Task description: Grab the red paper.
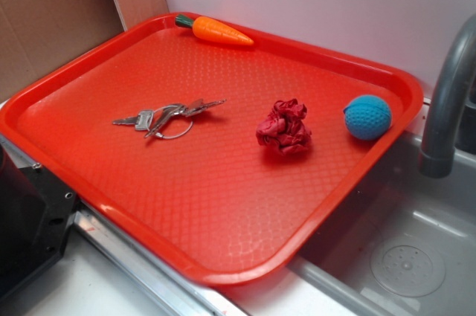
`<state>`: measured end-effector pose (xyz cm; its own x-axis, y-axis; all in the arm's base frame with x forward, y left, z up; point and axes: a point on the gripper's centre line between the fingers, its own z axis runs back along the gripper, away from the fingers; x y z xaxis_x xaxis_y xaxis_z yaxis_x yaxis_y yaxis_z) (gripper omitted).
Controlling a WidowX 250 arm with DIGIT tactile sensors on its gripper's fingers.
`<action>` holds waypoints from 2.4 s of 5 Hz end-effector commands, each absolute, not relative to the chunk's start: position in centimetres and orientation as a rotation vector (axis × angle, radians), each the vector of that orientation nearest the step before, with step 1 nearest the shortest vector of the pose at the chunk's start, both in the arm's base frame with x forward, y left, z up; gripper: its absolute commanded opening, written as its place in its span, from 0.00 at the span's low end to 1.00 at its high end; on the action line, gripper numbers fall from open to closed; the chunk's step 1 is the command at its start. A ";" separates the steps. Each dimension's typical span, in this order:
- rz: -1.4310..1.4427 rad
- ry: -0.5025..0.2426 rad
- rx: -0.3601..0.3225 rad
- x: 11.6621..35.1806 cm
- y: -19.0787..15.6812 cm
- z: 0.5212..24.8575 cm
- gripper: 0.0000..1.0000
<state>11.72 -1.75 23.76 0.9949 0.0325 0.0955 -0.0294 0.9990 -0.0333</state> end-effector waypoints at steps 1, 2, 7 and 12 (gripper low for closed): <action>0.031 -0.096 -0.032 11.7 -1.8 23.8 1.00; -0.141 -0.040 0.053 15.7 -4.3 18.8 1.00; -0.489 -0.212 -0.155 25.7 -14.2 5.2 1.00; -0.215 -0.084 -0.077 22.3 -6.0 13.4 0.00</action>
<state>21.98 -5.18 11.29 0.9738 -0.2242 0.0386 0.2263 0.9721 -0.0614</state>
